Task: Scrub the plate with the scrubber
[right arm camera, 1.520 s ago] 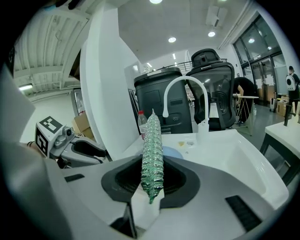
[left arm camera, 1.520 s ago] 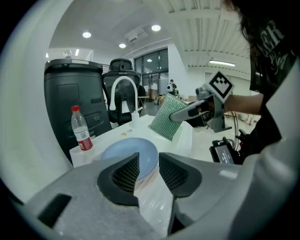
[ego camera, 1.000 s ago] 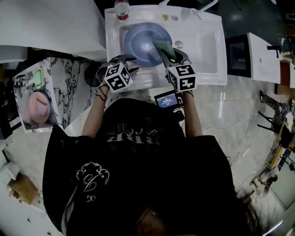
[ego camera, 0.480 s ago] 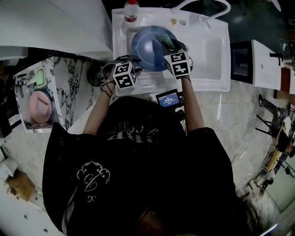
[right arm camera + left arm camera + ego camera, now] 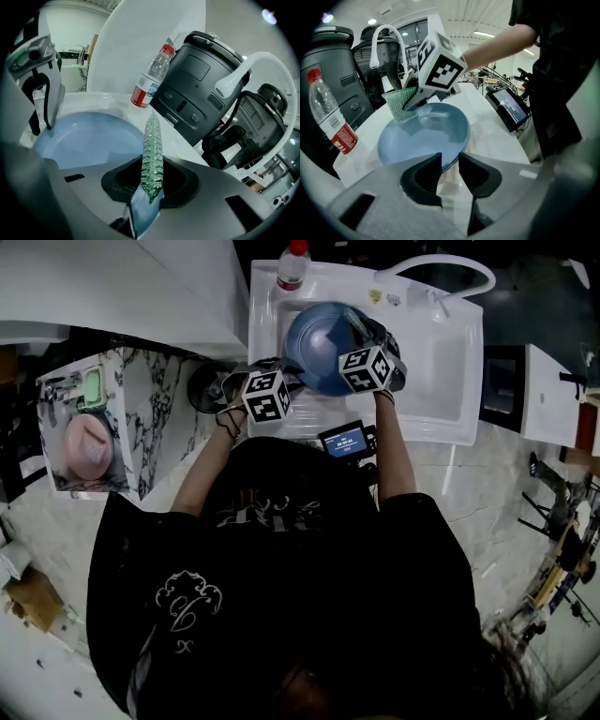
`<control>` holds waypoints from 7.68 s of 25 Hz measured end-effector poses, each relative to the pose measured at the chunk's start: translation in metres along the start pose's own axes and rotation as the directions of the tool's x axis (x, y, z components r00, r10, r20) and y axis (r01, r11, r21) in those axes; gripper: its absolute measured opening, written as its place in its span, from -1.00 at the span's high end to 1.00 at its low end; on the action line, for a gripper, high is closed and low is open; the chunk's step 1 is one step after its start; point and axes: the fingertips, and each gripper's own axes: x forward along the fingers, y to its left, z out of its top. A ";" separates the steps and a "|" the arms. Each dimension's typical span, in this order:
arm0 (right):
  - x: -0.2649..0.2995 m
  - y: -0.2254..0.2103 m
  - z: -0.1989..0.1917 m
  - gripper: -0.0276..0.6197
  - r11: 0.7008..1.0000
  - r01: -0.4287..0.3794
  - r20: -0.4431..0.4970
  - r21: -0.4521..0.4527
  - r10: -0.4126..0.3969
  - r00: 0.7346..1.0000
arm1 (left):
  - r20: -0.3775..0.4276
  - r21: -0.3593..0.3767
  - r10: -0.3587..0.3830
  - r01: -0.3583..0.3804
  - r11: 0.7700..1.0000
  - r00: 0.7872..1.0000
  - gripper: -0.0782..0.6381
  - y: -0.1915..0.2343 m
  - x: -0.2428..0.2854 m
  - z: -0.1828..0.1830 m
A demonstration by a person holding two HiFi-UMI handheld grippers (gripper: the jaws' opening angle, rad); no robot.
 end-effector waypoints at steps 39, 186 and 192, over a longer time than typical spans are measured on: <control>-0.119 0.132 -0.013 0.65 0.739 -0.657 0.011 -0.150 0.665 0.746 | -0.007 -0.114 0.034 -0.035 0.993 0.999 0.44 -0.002 -0.001 0.003; -0.120 0.133 -0.013 0.65 0.833 -0.521 0.006 -0.189 0.531 0.847 | 0.217 -0.350 0.186 -0.102 0.931 0.958 0.46 -0.008 -0.067 0.039; -0.124 0.142 -0.007 0.65 0.827 -0.519 0.028 -0.218 0.537 0.843 | 0.207 -0.371 0.234 -0.145 0.917 0.950 0.46 -0.019 -0.076 0.040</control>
